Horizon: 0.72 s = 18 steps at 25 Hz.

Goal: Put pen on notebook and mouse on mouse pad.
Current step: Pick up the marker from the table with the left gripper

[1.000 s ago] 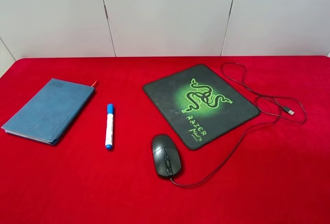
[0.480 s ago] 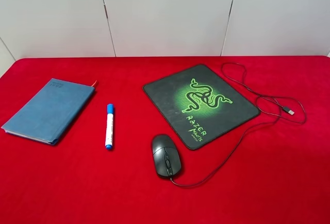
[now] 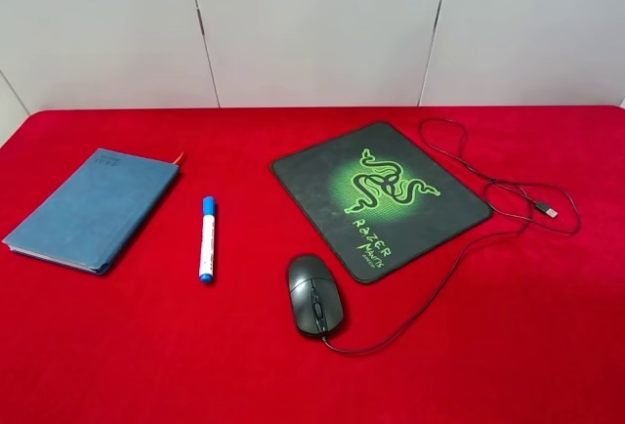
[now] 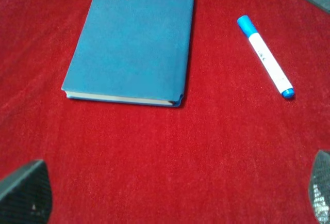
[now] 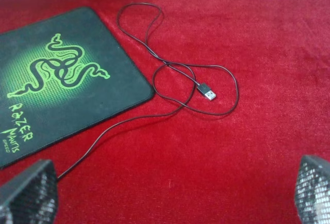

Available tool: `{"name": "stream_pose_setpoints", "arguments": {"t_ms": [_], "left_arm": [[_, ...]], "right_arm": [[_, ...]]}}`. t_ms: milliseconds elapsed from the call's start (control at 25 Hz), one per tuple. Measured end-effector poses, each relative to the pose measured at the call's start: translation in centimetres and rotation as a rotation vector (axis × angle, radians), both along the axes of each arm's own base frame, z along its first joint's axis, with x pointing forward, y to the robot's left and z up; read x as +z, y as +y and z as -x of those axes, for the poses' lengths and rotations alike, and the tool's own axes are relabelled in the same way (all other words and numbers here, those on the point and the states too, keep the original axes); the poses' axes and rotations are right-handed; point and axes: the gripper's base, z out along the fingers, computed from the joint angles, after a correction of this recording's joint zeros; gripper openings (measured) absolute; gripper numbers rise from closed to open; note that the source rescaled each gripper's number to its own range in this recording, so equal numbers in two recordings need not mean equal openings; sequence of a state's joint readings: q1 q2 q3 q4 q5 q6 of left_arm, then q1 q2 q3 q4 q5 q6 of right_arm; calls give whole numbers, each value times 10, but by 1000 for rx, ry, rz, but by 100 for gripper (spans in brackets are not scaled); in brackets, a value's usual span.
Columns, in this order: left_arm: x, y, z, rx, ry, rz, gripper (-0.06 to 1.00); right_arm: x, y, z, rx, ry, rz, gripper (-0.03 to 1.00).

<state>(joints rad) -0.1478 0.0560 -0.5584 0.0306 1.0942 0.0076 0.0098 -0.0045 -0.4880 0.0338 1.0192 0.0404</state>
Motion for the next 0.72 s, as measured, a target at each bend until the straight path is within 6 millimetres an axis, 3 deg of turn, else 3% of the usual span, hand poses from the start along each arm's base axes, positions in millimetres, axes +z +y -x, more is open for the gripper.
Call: {"name": "stream_pose_setpoints", "arguments": {"t_ms": [160, 360, 720], "left_arm": [[16, -3, -18, 5, 83, -6, 100], [33, -8, -54, 5, 228, -28, 100], [35, -25, -128, -45, 462, -18, 100]], "right_arm": [[0, 0, 0, 0, 0, 0, 100], [0, 0, 0, 0, 0, 0, 100], [0, 0, 0, 0, 0, 0, 100]]}}
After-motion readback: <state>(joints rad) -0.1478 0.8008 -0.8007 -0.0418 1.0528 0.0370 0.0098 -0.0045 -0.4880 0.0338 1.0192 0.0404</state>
